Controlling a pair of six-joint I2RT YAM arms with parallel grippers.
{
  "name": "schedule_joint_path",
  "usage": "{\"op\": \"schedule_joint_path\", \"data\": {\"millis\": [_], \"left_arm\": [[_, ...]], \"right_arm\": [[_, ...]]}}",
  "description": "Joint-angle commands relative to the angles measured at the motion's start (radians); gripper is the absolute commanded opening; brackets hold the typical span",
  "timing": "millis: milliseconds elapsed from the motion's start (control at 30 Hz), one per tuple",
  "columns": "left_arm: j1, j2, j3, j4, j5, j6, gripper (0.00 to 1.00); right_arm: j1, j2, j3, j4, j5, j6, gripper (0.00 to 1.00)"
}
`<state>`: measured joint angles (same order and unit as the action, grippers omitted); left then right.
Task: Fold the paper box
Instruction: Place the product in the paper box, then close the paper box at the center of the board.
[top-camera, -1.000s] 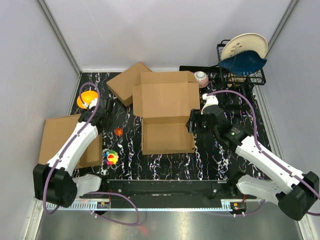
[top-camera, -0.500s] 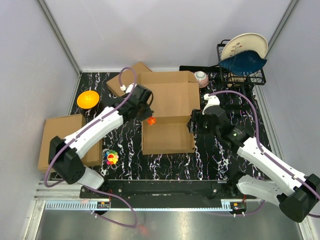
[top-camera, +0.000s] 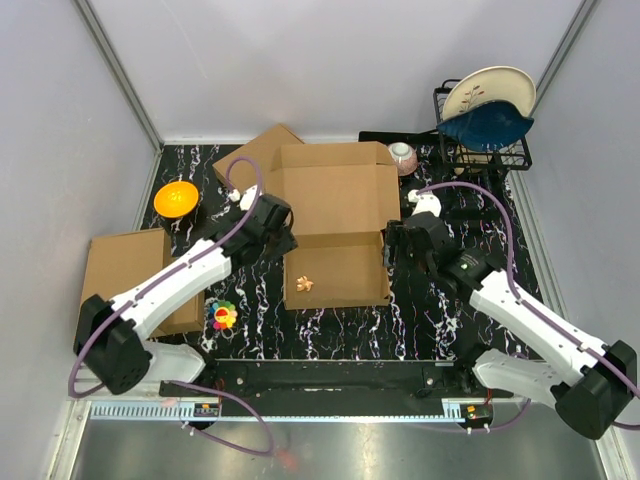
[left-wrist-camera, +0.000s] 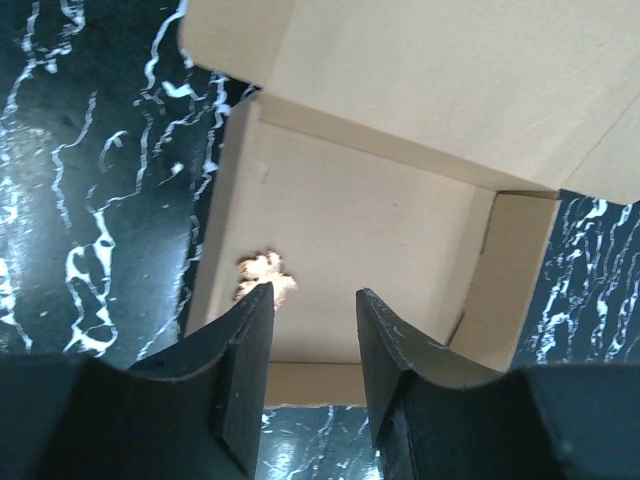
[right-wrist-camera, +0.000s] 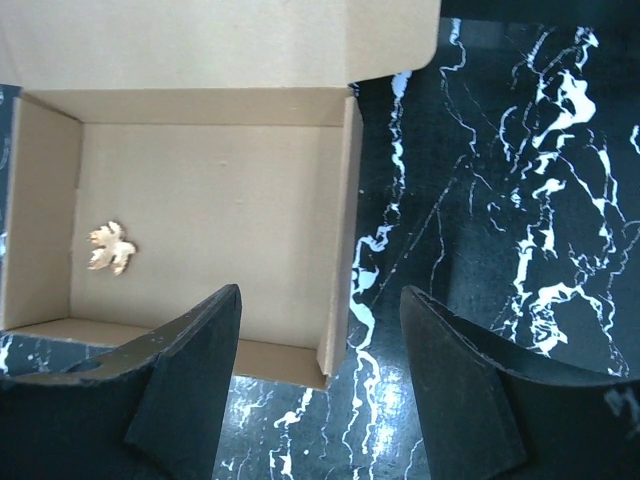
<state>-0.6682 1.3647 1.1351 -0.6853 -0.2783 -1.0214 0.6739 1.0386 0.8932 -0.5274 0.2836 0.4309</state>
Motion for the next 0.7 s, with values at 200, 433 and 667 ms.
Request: {"op": "schedule_joint_path", "data": {"millis": [200,433,667], "left_arm": [[0.004,-0.303,-0.401,0.332,-0.142,0.056,0.41],[0.002,-0.299,-0.482,0.44,-0.094,0.086,0.4],[0.021,-0.384,-0.451,0.46,-0.209,0.11,0.44]], "right_arm": [[-0.011,0.09,-0.05,-0.008,0.088,0.058,0.63],[-0.011,0.138,-0.089,0.056,-0.027,0.1,0.6],[-0.016,0.043,0.009,0.038,0.15,0.063,0.68]]}}
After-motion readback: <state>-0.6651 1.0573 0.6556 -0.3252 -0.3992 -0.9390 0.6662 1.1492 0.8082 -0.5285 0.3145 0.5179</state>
